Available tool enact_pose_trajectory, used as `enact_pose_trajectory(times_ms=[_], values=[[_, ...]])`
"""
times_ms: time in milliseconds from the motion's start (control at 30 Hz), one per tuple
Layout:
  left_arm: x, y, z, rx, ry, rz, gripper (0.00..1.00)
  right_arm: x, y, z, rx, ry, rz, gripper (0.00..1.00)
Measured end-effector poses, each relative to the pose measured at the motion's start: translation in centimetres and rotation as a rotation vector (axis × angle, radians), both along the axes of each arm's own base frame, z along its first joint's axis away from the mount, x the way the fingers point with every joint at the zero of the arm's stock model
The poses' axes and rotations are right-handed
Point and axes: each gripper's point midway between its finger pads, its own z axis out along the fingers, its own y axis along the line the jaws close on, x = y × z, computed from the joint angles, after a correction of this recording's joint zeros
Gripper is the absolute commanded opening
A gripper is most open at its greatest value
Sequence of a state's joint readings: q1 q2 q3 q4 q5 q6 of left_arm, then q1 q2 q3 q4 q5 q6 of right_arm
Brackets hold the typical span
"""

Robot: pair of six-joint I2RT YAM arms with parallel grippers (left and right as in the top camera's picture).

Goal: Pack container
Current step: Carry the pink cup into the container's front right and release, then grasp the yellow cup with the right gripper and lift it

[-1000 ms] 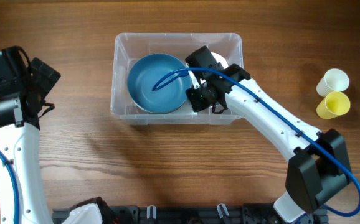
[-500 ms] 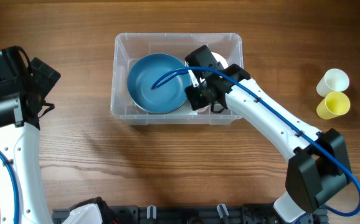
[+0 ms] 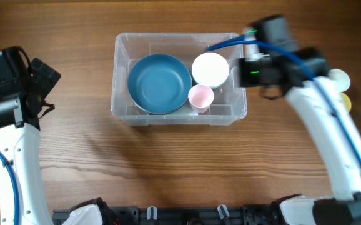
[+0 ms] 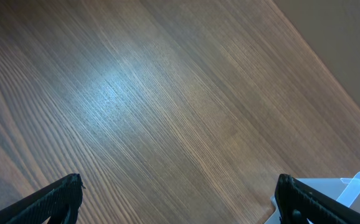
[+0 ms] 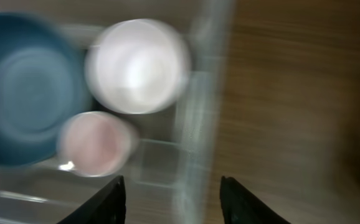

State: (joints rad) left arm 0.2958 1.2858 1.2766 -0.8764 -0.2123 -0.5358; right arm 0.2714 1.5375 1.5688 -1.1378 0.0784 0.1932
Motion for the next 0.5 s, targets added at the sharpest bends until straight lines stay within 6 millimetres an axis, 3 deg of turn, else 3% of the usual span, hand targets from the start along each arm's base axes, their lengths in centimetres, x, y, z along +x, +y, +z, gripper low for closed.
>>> enact_pose_trajectory(times_ms=[67, 133, 233, 367, 500], values=[[0.0, 0.0, 0.0, 0.000, 0.000, 0.000, 1.00, -0.7, -6.7, 0.8, -0.056, 0.011, -0.179, 0.52], [0.0, 0.0, 0.0, 0.000, 0.000, 0.000, 1.00, -1.4, -12.0, 0.6, -0.086, 0.034, -0.327, 0.50], [0.0, 0.0, 0.0, 0.000, 0.000, 0.000, 1.00, -2.6, -18.5, 0.2, -0.095, 0.053, -0.515, 0.49], [0.0, 0.0, 0.0, 0.000, 0.000, 0.000, 1.00, -3.6, -23.4, -1.2, -0.054, 0.082, -0.649, 0.51], [0.0, 0.0, 0.0, 0.000, 0.000, 0.000, 1.00, -3.5, -25.0, -4.2, -0.030, 0.138, -0.682, 0.51]])
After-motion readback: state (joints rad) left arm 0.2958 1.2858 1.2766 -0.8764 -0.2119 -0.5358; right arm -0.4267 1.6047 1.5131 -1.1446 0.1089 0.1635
